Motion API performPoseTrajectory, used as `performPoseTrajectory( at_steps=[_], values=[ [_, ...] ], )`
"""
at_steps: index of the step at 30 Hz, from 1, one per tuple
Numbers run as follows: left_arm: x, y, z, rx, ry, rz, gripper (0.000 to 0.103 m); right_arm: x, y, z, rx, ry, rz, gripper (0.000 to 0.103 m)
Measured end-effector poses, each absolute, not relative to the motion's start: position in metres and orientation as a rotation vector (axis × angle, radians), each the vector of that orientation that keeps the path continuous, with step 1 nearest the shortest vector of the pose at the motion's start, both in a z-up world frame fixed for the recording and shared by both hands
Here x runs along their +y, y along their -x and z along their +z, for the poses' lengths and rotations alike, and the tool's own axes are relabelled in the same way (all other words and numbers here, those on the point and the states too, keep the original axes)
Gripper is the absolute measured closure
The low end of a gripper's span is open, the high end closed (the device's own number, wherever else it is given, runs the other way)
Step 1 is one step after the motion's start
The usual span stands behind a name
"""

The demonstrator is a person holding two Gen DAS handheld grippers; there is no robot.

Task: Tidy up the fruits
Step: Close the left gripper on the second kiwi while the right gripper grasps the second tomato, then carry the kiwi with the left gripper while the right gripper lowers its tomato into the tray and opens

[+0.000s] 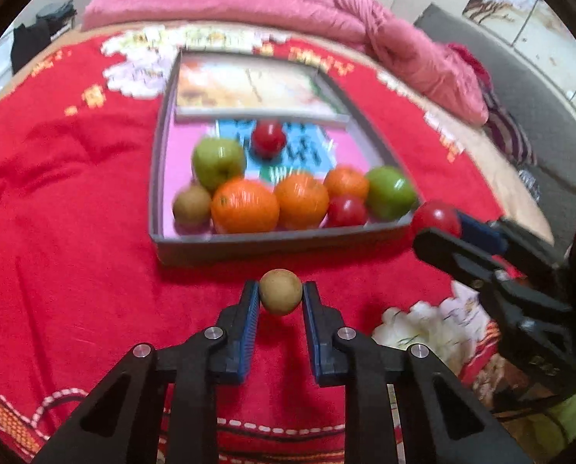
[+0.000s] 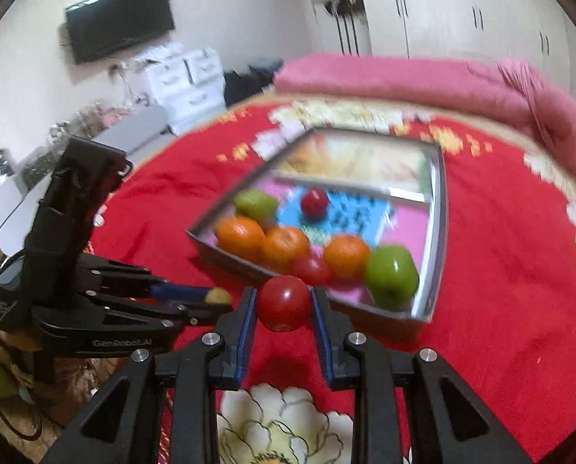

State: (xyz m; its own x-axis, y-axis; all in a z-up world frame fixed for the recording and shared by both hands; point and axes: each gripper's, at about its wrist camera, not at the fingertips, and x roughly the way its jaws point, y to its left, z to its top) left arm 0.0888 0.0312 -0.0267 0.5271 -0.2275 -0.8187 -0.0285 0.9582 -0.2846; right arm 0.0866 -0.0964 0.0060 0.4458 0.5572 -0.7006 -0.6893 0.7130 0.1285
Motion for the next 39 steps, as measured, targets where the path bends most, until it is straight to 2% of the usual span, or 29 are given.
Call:
performPoseTrajectory(
  at_steps=[9, 16, 39],
  values=[
    [0.045, -0.085, 0.031, 0.859, 0.242, -0.069, 0.080, -0.108, -0.088, 0.028, 0.693, 0.151, 0.726, 0.075],
    [0.056, -0.085, 0.049, 0.815, 0.247, -0.034, 0.080, -0.110, -0.090, 0.037, 0.657, 0.148, 0.709, 0.075],
    [0.019, -0.116, 0.017, 0.886, 0.182, -0.081, 0.080, -0.112, -0.107, 0.042, 0.626, 0.134, 0.681, 0.075]
  ],
)
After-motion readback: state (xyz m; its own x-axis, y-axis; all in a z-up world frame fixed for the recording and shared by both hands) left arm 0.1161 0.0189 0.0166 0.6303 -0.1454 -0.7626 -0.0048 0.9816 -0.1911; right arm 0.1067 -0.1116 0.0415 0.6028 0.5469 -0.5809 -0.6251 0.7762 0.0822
